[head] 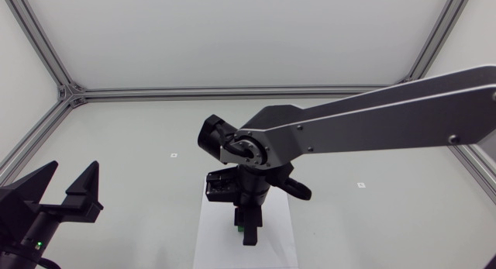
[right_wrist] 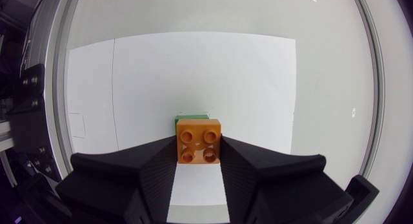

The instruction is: Pick up the orange 2x2 brick with the right arm and stack it on top of the green 2x2 brick in the center

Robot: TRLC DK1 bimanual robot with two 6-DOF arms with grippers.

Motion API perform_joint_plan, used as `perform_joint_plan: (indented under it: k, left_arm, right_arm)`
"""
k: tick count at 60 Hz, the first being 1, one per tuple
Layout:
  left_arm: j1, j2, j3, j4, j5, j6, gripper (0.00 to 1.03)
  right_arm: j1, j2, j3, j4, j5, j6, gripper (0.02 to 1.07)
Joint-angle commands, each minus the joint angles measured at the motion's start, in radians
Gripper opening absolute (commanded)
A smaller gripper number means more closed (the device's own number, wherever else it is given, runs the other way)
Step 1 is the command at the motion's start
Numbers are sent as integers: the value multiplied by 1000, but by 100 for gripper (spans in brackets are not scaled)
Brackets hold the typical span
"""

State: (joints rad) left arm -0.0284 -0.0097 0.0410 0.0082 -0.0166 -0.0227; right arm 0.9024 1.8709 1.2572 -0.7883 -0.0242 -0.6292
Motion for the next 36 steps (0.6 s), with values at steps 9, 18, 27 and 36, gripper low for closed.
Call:
perform_joint_plan:
  k: [9, 18, 27, 36]
  left_arm:
    - [-1, -4, -41, -11, 3, 6, 99]
    - [-1, -4, -41, -11, 3, 6, 99]
    - [-1, -4, -41, -11, 3, 6, 99]
    - [-1, -4, -41, -11, 3, 6, 99]
  right_arm:
    - [9, 31, 8, -3, 4, -20, 8]
    - [9, 34, 2, -2, 4, -24, 8]
    - [9, 39, -1, -2, 3, -24, 8]
    - [9, 39, -5, -2, 3, -23, 8]
